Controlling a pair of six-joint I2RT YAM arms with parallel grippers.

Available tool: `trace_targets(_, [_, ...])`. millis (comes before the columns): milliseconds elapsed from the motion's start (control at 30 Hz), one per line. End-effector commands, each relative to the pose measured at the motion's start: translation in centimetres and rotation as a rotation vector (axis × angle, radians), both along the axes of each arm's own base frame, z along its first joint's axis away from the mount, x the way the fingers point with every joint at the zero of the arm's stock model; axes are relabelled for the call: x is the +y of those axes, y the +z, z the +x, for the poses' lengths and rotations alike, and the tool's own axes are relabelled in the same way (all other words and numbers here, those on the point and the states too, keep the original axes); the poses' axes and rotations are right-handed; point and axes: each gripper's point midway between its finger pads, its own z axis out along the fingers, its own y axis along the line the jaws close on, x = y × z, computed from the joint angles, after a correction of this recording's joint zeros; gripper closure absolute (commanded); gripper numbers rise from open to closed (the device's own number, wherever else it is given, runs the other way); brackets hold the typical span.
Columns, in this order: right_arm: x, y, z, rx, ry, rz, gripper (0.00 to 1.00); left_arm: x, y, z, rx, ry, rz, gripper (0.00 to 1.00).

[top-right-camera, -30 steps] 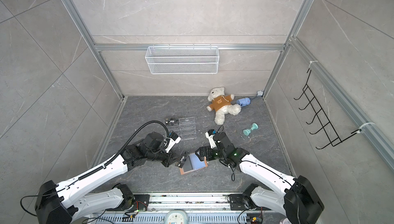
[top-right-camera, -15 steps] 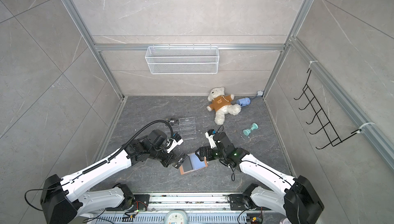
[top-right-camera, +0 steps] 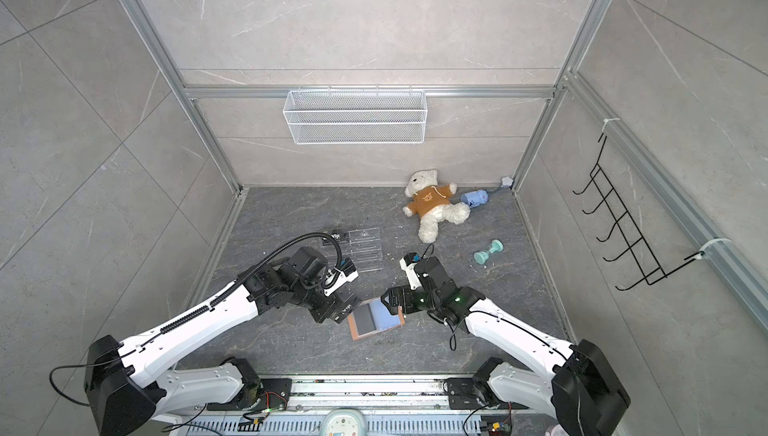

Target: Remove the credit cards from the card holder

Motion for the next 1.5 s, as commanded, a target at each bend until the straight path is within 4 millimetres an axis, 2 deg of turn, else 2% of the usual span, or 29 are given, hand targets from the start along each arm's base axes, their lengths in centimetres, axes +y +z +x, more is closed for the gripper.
trace_targets(0, [0.1,0.9,0.2,-0.022,0.013,-0.004,0.0,0.5,0.6,0.3,-0.035,-0.047,0.047,1.0])
trace_targets(1033, [0.1,0.6,0.2,-0.009,0.023,-0.025,0.0,2.1,0.9,2.0,-0.165,-0.233,0.24,1.0])
trace_targets(1467, [0.3,0.8,0.4,-0.008,0.03,-0.024,0.0,3.4,-0.3,3.7,-0.231,-0.282,0.378,1.0])
